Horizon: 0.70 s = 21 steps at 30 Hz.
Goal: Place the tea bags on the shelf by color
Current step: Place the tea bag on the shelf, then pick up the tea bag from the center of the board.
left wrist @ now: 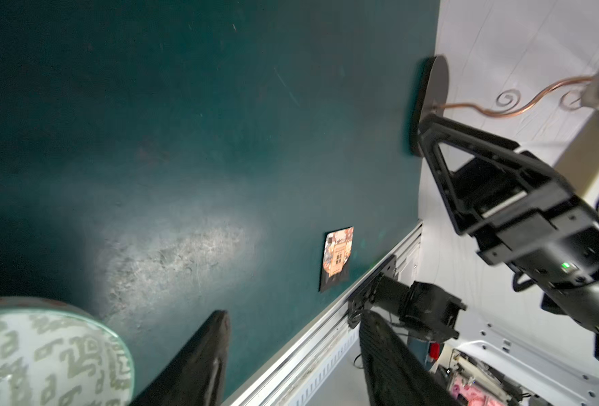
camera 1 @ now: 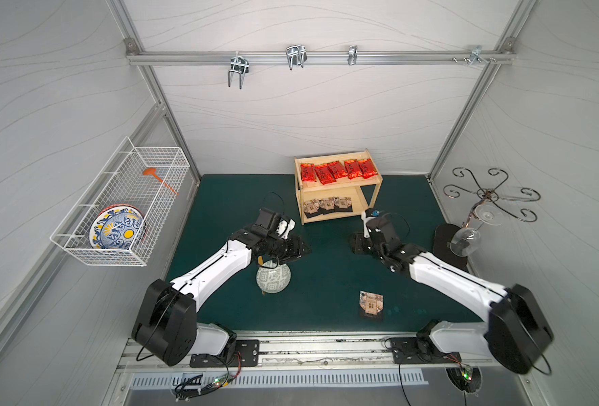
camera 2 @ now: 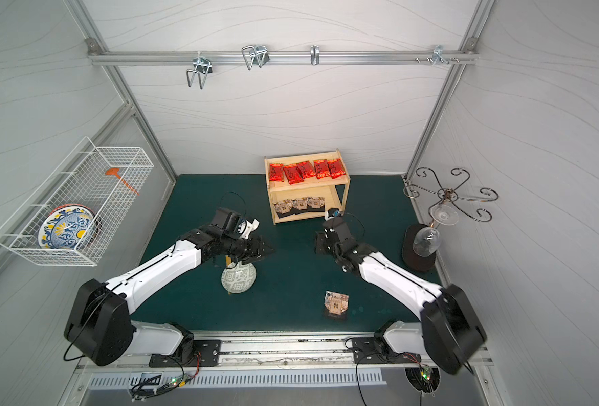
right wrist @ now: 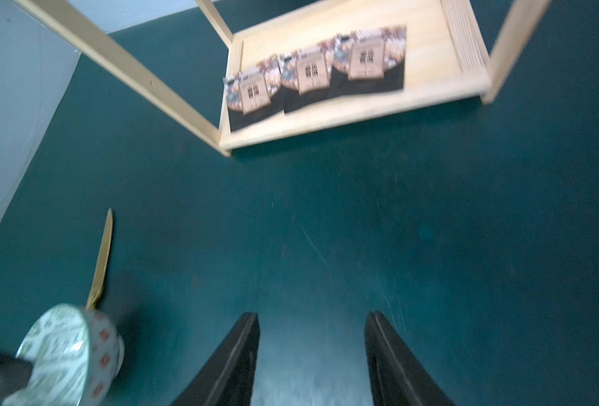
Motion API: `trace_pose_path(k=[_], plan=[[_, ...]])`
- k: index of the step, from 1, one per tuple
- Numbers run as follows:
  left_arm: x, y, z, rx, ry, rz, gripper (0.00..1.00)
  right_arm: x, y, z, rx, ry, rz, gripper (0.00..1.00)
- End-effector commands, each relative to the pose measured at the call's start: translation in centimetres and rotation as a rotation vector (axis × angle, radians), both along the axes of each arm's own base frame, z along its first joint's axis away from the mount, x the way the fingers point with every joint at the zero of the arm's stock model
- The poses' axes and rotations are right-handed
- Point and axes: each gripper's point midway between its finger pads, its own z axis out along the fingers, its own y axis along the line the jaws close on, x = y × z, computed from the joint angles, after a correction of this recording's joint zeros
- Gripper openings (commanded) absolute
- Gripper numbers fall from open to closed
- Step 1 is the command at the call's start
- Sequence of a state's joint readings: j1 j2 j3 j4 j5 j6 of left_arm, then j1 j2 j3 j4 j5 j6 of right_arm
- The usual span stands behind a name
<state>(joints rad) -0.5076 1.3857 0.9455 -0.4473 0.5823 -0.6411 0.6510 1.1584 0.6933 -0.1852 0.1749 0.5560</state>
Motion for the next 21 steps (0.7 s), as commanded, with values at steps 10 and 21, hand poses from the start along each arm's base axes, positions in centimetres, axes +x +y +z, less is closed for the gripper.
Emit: trace_pose_path(k=[10, 21], plan=[[-4.3, -11.1, -4.0, 0.053, 0.086, -0.301, 0.64, -12.7, -6.3, -7.2, 0.131, 0.366, -0.143, 0.37], [-6.8, -14.5, -7.4, 0.107, 0.156, -0.405, 0.62, -14.2, -7.8, -9.8, 0.16, 0.413, -0.237, 0.2]])
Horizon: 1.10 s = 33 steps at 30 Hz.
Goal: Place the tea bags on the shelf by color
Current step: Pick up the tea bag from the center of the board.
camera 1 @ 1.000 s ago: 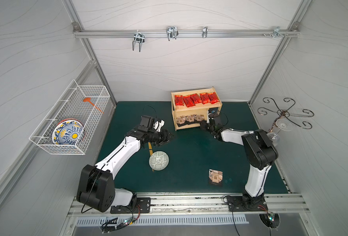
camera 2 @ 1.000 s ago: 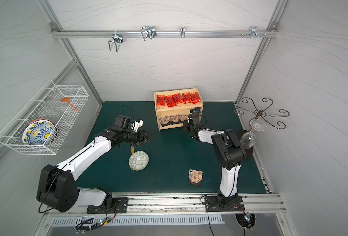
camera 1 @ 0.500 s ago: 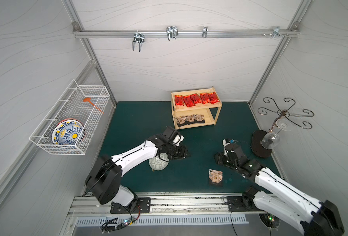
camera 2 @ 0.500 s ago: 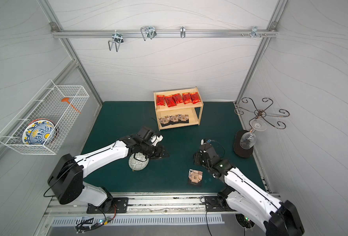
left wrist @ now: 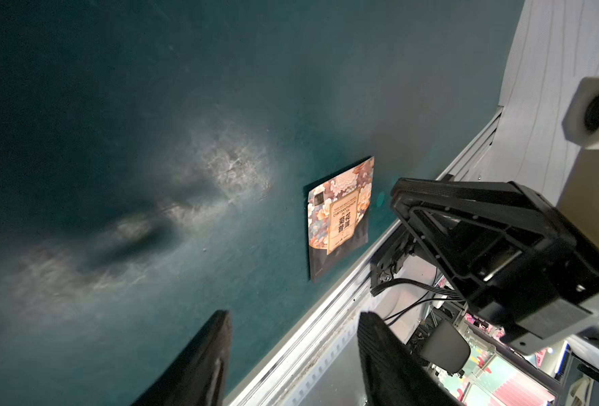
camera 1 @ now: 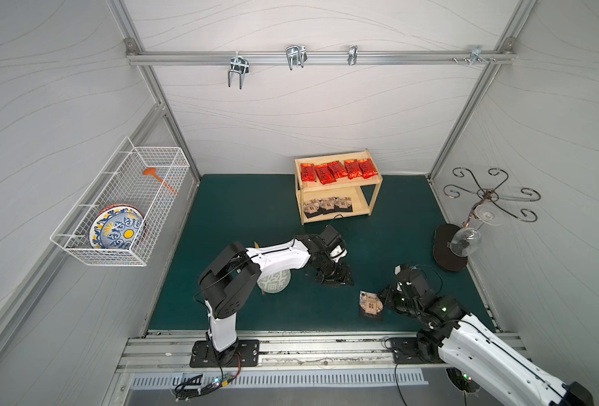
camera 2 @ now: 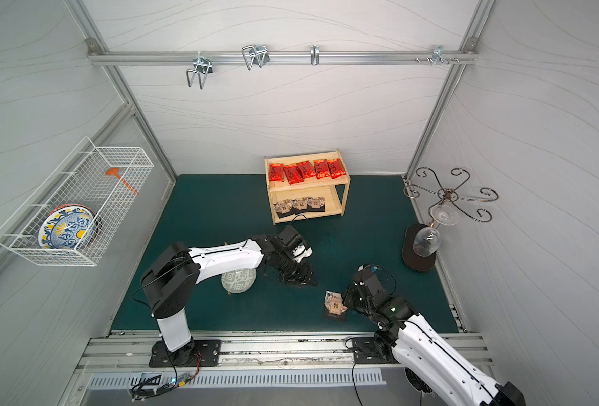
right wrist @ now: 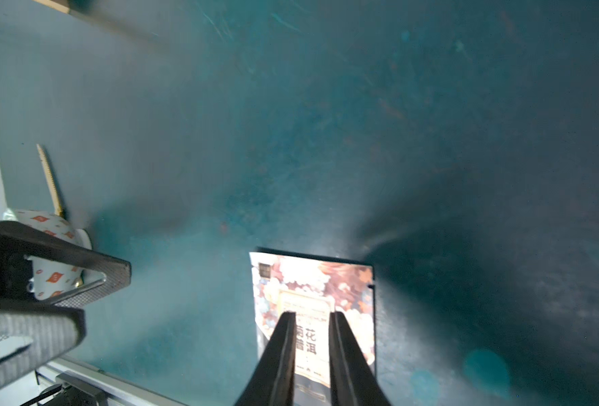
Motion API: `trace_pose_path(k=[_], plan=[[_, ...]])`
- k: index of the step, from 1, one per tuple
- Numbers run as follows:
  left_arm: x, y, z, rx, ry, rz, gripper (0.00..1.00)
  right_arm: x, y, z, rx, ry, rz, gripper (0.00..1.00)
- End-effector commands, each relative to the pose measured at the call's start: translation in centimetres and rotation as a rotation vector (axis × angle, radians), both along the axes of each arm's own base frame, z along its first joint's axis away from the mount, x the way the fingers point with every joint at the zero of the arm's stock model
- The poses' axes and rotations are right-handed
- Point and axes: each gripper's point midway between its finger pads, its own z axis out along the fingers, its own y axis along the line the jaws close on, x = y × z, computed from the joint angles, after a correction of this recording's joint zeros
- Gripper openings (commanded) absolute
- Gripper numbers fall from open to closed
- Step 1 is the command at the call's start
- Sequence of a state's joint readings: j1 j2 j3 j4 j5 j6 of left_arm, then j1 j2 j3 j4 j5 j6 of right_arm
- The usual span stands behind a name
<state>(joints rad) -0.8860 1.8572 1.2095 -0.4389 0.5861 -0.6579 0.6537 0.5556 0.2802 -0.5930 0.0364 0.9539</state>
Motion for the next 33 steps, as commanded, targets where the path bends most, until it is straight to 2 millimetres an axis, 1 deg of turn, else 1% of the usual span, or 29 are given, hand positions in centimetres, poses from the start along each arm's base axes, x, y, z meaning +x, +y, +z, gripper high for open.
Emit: trace_pose_path(k=[1, 7, 11, 17, 25, 33], plan=[[-0.3, -1.7, 0.1, -0.022, 0.0, -0.042, 0.62, -0.6, -0.5, -0.7, -0.003, 0.026, -0.033, 0.19], [-0.7, -2.9, -1.0, -0.018, 0.025, -0.064, 0.61, -0.4, -0.4, -1.7, 0.017, 0.026, -0.05, 0.09], [-1.0, -3.5, -1.7, -0.01, 0.04, -0.076, 0.6, -0.4, -0.6, -1.8, 0.01, 0.031, -0.062, 0.07], [-1.6, -4.0, -2.9, -0.011, 0.075, -0.089, 0.59, -0.6, -0.7, -2.2, 0.018, 0.062, -0.104, 0.05], [-1.6, -4.9, -3.4, -0.035, 0.096, -0.078, 0.59, -1.1, -0.9, -2.9, -0.001, 0.152, -0.157, 0.06], [-2.2, -6.2, -4.1, -0.053, 0.126, -0.103, 0.57, -1.2, -1.0, -3.7, -0.017, 0.197, -0.189, 0.07]])
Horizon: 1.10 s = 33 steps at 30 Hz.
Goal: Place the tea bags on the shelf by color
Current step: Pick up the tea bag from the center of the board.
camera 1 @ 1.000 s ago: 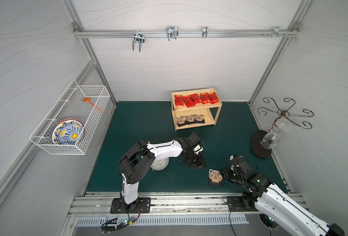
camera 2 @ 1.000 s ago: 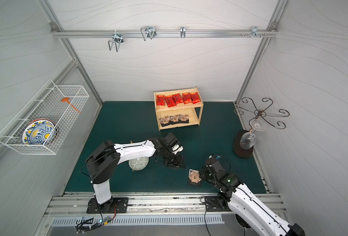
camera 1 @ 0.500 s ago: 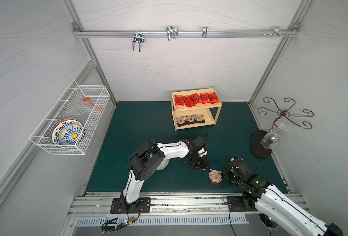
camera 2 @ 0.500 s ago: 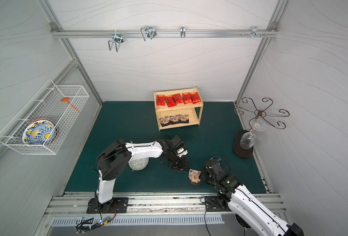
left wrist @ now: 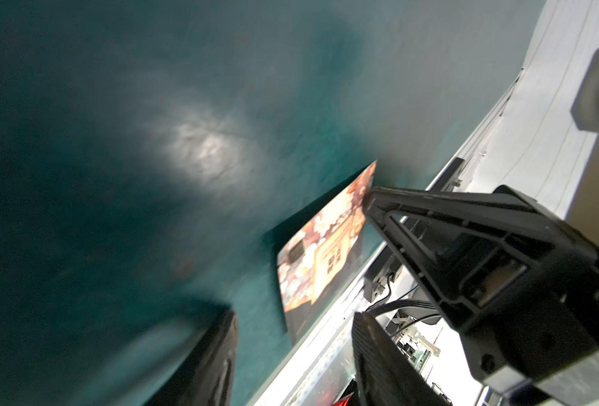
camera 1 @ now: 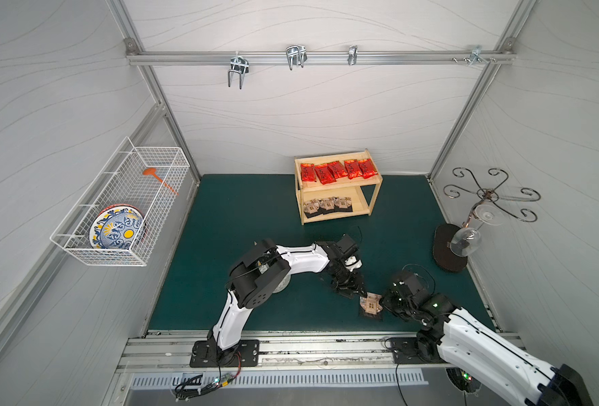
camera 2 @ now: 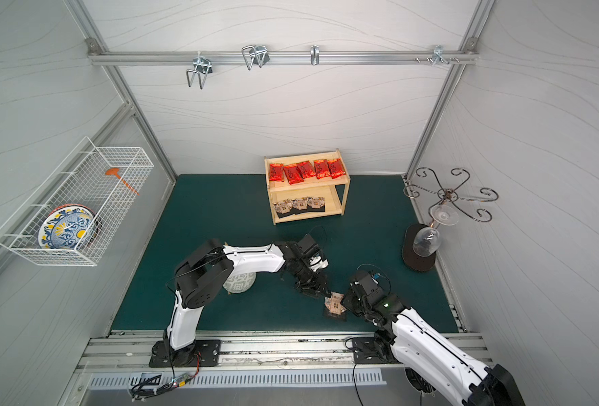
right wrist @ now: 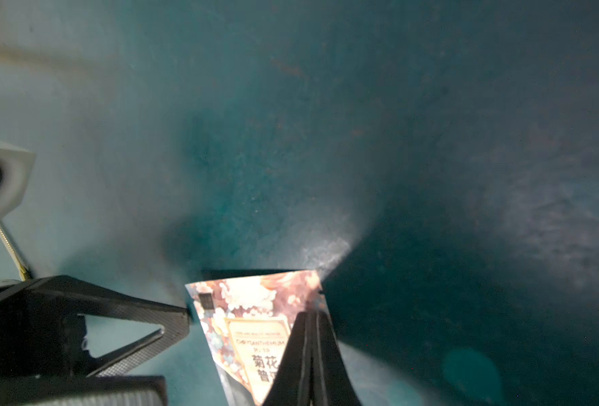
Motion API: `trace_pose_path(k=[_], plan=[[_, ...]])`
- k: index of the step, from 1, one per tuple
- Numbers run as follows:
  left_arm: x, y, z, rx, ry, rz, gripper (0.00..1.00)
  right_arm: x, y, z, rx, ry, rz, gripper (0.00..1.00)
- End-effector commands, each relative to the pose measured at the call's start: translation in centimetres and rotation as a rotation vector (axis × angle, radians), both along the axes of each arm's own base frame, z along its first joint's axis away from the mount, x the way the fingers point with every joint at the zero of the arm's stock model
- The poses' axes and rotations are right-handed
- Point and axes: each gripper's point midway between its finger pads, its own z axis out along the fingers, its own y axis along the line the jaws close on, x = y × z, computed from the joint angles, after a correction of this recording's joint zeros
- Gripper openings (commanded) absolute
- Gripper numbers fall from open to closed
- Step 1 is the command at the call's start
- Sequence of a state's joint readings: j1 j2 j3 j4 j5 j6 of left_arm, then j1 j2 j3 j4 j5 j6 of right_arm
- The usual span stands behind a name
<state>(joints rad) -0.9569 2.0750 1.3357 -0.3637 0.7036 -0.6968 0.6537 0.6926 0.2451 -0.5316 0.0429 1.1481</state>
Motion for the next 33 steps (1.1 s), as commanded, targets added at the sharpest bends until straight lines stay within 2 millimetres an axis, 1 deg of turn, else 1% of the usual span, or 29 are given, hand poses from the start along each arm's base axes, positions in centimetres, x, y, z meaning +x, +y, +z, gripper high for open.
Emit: trace_pose_path(k=[1, 3, 10, 15, 20, 22, 25, 27, 29, 32, 33], plan=[[-0.2, -1.3, -1.0, -0.011, 0.012, -0.017, 0.56, -0.8, -0.5, -0.9, -0.021, 0.045, -0.021, 0.07], [-0.4, -1.6, -1.2, -0.015, 0.022, -0.024, 0.54, -0.8, -0.5, -1.0, -0.018, 0.047, -0.024, 0.07], [-0.5, -1.7, -1.8, -0.016, 0.034, -0.028, 0.47, -0.8, -0.6, -1.4, -0.018, 0.05, -0.033, 0.07], [-0.5, -1.7, -2.4, -0.012, 0.04, -0.026, 0.44, -0.7, -0.6, -1.4, -0.016, 0.045, -0.038, 0.06], [-0.3, -1.9, -3.0, -0.002, 0.036, -0.03, 0.44, -0.8, -0.6, -1.4, -0.01, 0.043, -0.037, 0.06], [-0.3, -2.0, -3.1, 0.001, 0.037, -0.031, 0.43, -0.8, -0.6, -1.4, -0.007, 0.04, -0.035, 0.06], [-0.2, -2.1, -3.1, 0.001, 0.034, -0.029, 0.36, -0.8, -0.6, -1.5, -0.005, 0.038, -0.036, 0.06], [-0.1, -2.1, -3.2, 0.001, 0.031, -0.031, 0.3, -0.8, -0.6, -1.4, -0.004, 0.037, -0.033, 0.06], [0.0, -2.1, -3.2, 0.0, 0.029, -0.028, 0.16, -0.7, -0.5, -1.2, -0.004, 0.028, -0.026, 0.06], [0.2, -2.0, -2.8, -0.005, 0.019, -0.021, 0.01, -0.2, -0.5, -0.3, -0.01, -0.016, -0.004, 0.08], [0.4, -1.8, -2.7, -0.007, 0.016, -0.014, 0.0, 0.0, -0.5, 0.1, -0.013, -0.033, 0.003, 0.08]])
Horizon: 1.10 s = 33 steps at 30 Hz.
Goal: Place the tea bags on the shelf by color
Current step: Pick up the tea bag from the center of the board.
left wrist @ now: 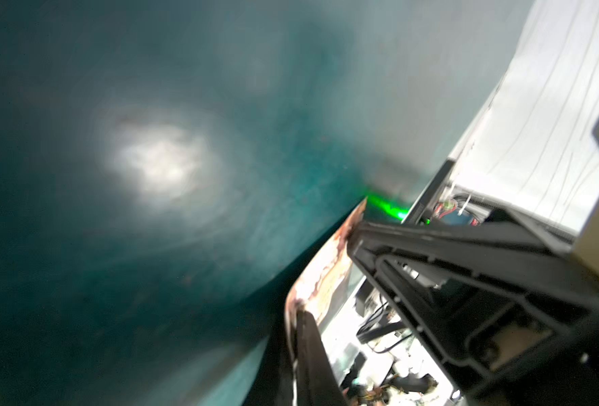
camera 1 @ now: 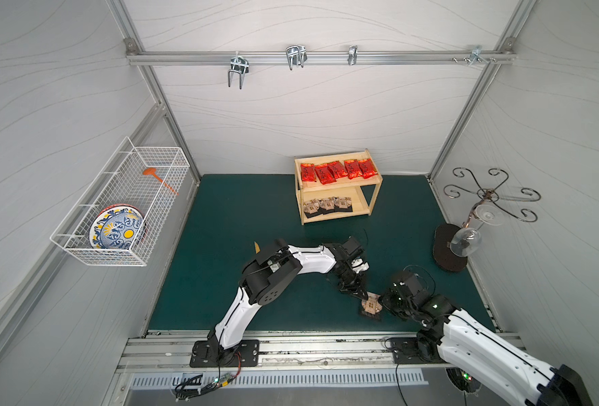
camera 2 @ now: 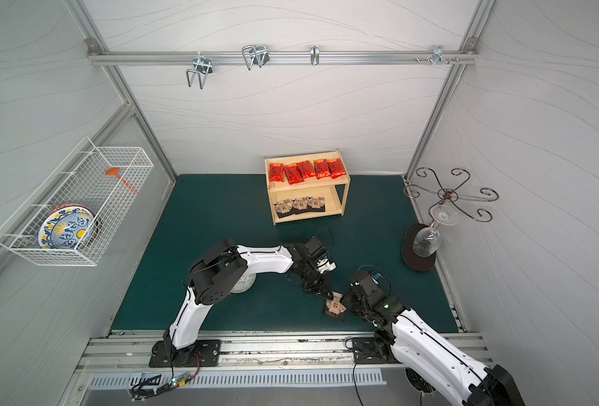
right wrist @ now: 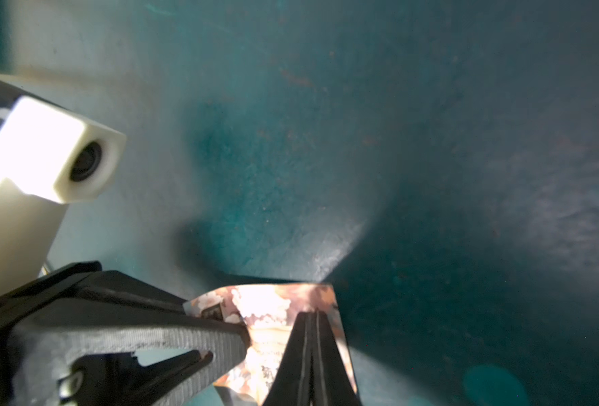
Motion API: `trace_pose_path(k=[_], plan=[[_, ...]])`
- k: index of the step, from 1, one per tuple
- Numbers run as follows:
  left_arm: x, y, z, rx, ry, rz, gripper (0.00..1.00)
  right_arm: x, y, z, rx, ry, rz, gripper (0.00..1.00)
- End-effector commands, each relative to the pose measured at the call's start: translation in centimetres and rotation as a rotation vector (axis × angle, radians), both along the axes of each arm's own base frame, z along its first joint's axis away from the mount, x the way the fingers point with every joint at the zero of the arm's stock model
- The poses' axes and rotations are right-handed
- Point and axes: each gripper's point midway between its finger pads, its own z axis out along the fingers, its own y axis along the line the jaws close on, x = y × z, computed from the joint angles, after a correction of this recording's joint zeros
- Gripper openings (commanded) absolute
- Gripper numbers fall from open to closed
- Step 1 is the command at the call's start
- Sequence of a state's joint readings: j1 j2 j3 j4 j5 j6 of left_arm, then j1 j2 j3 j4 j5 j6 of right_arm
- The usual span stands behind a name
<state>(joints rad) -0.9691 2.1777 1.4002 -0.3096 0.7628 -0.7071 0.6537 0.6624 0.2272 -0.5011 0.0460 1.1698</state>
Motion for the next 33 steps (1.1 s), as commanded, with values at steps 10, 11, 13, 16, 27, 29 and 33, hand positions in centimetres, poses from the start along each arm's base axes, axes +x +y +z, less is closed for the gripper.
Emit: trace_pose_path(k=[10, 11, 13, 16, 27, 29, 33], plan=[[6.2, 3.8, 6.3, -0.177, -0.08, 0.282, 0.0, 3.8, 2.1, 9.3, 0.066, -0.421, 0.217, 0.33], [7.1, 4.4, 7.4, -0.21, -0.092, 0.325, 0.0, 4.1, 2.5, 10.2, 0.098, -0.453, 0.219, 0.33], [8.8, 5.3, 9.4, -0.282, -0.106, 0.414, 0.0, 4.7, 3.5, 11.7, 0.176, -0.497, 0.221, 0.35], [11.0, 6.4, 11.8, -0.403, -0.103, 0.531, 0.0, 5.6, 4.9, 13.6, 0.293, -0.542, 0.207, 0.37], [15.5, 8.1, 18.9, -0.797, -0.12, 0.73, 0.0, 8.7, 7.9, 19.1, 0.624, -0.674, 0.122, 0.46], [15.6, 8.6, 19.7, -0.844, -0.133, 0.75, 0.0, 9.2, 8.1, 19.3, 0.652, -0.682, 0.106, 0.46], [15.5, 9.2, 20.1, -0.87, -0.149, 0.766, 0.0, 10.1, 8.4, 19.8, 0.681, -0.703, 0.09, 0.46]])
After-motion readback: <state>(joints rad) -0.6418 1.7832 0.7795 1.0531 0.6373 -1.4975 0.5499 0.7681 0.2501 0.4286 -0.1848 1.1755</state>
